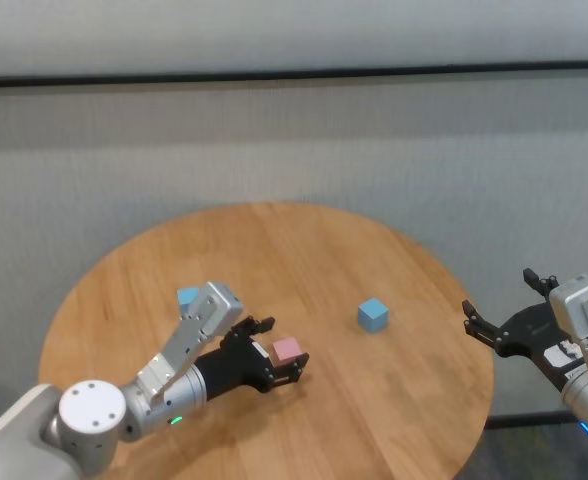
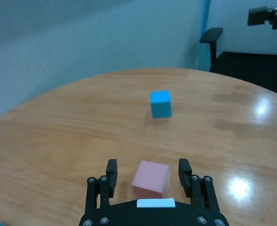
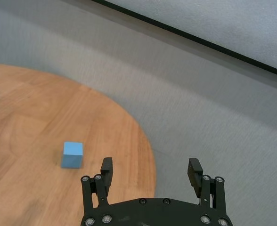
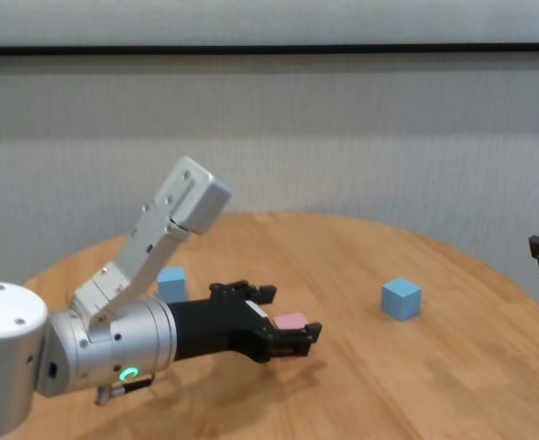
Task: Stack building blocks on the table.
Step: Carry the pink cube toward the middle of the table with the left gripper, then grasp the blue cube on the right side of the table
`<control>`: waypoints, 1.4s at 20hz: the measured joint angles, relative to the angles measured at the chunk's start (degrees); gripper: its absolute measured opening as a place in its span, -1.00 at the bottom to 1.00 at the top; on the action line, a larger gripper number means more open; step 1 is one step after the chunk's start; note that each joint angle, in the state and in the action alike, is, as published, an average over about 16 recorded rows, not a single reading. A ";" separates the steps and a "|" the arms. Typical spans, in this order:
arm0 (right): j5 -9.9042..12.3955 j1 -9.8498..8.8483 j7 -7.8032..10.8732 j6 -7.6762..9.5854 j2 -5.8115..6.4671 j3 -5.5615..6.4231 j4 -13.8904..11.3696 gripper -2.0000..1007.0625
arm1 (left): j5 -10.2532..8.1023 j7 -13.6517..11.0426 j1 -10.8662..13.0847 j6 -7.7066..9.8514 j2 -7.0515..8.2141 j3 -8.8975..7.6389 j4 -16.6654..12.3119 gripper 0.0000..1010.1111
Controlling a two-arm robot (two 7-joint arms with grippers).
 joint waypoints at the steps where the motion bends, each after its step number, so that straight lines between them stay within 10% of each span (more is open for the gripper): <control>1: 0.00 0.00 0.00 0.00 0.00 0.00 0.00 0.99 | -0.24 0.10 0.31 0.32 0.33 -0.27 -0.88 0.67; 15: 0.00 0.00 0.00 0.00 0.00 0.00 0.00 0.99 | -4.44 2.78 8.16 4.84 8.78 -5.67 -16.91 0.98; 28: 0.98 0.21 1.55 -0.83 -0.11 0.86 0.68 0.99 | -4.36 4.04 11.13 5.50 11.49 -6.73 -20.12 0.98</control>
